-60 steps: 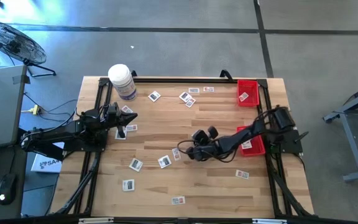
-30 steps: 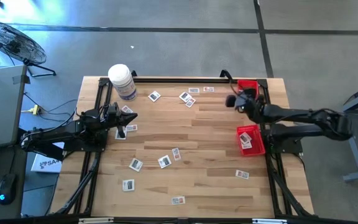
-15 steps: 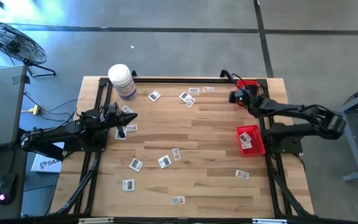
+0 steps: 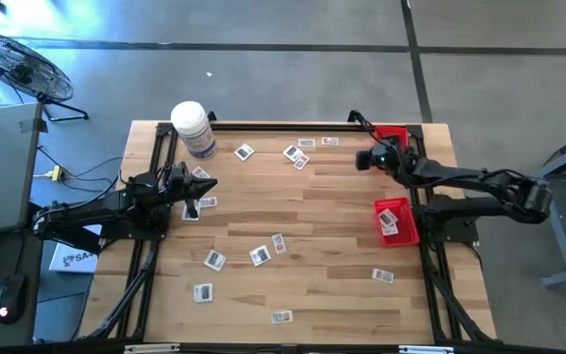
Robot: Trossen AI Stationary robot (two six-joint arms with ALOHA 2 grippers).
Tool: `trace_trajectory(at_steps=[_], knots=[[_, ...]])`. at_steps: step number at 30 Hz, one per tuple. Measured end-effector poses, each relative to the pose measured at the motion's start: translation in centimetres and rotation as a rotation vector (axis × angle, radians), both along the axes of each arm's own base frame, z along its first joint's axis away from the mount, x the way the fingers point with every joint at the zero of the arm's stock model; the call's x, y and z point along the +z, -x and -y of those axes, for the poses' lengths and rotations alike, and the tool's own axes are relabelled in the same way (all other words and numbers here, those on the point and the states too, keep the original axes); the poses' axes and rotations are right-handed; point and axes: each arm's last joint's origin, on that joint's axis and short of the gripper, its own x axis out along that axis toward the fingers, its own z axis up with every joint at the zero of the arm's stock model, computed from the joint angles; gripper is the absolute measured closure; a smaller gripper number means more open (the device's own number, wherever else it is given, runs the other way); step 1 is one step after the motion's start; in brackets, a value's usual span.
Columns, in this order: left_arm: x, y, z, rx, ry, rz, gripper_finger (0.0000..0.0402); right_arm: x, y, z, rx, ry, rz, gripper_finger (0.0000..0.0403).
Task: Pick & Place First Aid Supplies
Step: Put the ointment pack into the top basket
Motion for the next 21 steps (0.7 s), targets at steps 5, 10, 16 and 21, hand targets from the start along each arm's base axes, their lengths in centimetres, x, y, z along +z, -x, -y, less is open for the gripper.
trace_trajectory(at_steps=[5, 10, 16, 21], knots=[[0.0, 0.0, 0.0, 0.0, 0.0, 0.0, 0.0401, 0.6, -1.7, -2.9, 0.223, -0.06, 0.099, 0.0304], [0.0, 0.0, 0.0, 0.0, 0.0, 0.0, 0.0401, 1.5, -3.8, -7.0, 0.406, -0.077, 0.165, 0.0334], [0.0, 0.0, 0.0, 0.0, 0.0, 0.0, 0.0401, 3.9, -5.3, -12.3, 0.55, -0.106, 0.209, 0.0355], [0.0, 0.0, 0.0, 0.0, 0.0, 0.0, 0.0401, 5.2, -6.6, -16.8, 0.688, -0.234, 0.106, 0.0383]])
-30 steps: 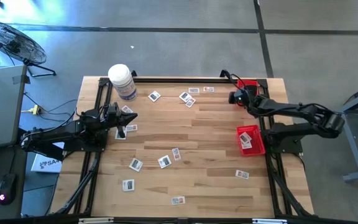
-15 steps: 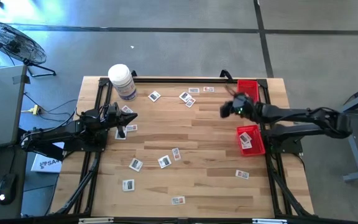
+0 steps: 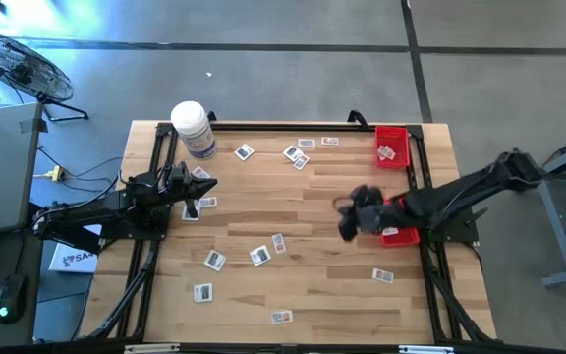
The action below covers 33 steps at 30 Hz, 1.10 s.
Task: Pick & Place First Aid Supplies
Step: Put the ointment pack into the top basket
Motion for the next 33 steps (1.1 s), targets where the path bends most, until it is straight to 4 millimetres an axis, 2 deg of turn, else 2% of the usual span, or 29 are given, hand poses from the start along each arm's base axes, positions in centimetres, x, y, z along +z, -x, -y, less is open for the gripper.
trace_trajectory(at_steps=[5, 9, 13, 16, 19, 23, 28, 33], knots=[[0.0, 0.0, 0.0, 0.0, 0.0, 0.0, 0.0401, 0.7, -1.1, -4.4, 0.119, -0.095, -0.143, 0.0399], [0.0, 0.0, 0.0, 0.0, 0.0, 0.0, 0.0401, 0.9, -1.3, -7.5, 0.102, -0.204, -0.317, 0.0401], [0.0, 0.0, 0.0, 0.0, 0.0, 0.0, 0.0401, 0.4, -0.9, -10.9, 0.108, -0.354, -0.556, 0.04], [0.0, 0.0, 0.0, 0.0, 0.0, 0.0, 0.0401, -0.8, -0.2, -12.9, 0.117, -0.407, -0.731, 0.0402], [0.0, 0.0, 0.0, 0.0, 0.0, 0.0, 0.0401, -2.4, 0.9, -13.7, 0.094, -0.35, -0.843, 0.0401], [0.0, 0.0, 0.0, 0.0, 0.0, 0.0, 0.0401, -4.7, 2.1, -13.3, 0.029, -0.28, -0.917, 0.0402], [0.0, 0.0, 0.0, 0.0, 0.0, 0.0, 0.0401, -6.4, 2.8, -12.5, -0.077, -0.28, -0.918, 0.0401], [0.0, 0.0, 0.0, 0.0, 0.0, 0.0, 0.0401, -7.1, 2.6, -12.6, -0.075, -0.299, -0.852, 0.0401]])
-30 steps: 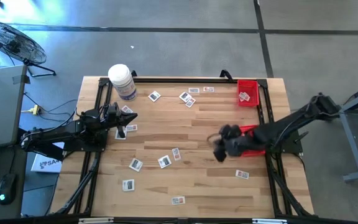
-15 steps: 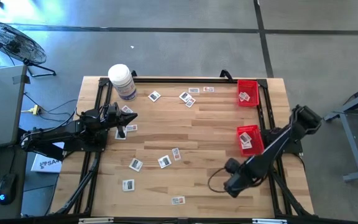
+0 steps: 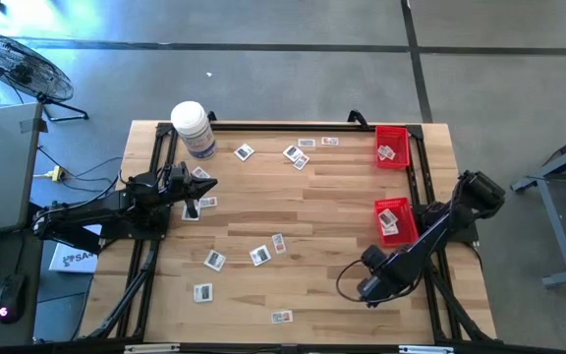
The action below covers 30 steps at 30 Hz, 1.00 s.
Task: Pick & Place First Aid Supplies
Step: Put the ointment pack into the top basket
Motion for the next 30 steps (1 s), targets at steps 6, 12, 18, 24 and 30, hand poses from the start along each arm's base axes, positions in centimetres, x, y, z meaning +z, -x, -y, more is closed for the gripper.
trace_trajectory(at_steps=[6, 12, 18, 24, 30], knots=[[0.0, 0.0, 0.0, 0.0, 0.0, 0.0, 0.0401, -1.0, -0.1, 0.1, 0.02, -0.009, 0.075, 0.0402], [0.0, 0.0, 0.0, 0.0, 0.0, 0.0, 0.0401, -1.1, -0.3, 0.0, 0.023, -0.019, 0.107, 0.0402], [0.0, 0.0, 0.0, 0.0, 0.0, 0.0, 0.0401, -1.1, -1.6, -0.8, 0.058, -0.039, 0.292, 0.0402], [0.0, 0.0, 0.0, 0.0, 0.0, 0.0, 0.0401, -2.0, -3.6, -1.0, 0.121, -0.04, 0.414, 0.0402], [0.0, 0.0, 0.0, 0.0, 0.0, 0.0, 0.0401, -3.0, -6.7, -1.2, 0.213, -0.042, 0.481, 0.0403]])
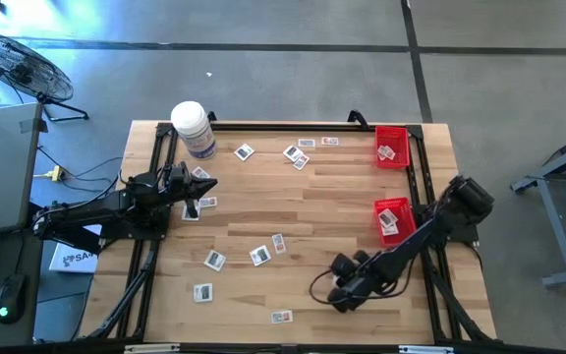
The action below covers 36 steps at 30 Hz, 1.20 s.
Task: Pick & Place First Aid Supplies
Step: Put the ointment pack into the top basket
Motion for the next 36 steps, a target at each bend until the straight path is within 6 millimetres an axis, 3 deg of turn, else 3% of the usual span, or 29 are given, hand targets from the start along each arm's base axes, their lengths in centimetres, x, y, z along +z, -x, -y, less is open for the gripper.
trace_trajectory(at_steps=[10, 18, 26, 36], knots=[[0.0, 0.0, 0.0, 0.0, 0.0, 0.0, 0.0401, 3.5, -4.7, 1.0, 0.297, 0.375, 0.205, 0.0402], [0.0, 0.0, 0.0, 0.0, 0.0, 0.0, 0.0401, 5.0, -6.8, 1.9, 0.628, 0.396, 0.22, 0.0402], [0.0, 0.0, 0.0, 0.0, 0.0, 0.0, 0.0401, 4.7, -6.5, 2.9, 0.85, 0.278, 0.108, 0.0394], [0.0, 0.0, 0.0, 0.0, 0.0, 0.0, 0.0401, 2.9, -3.9, 2.2, 1.131, 0.324, -0.023, 0.0302]])
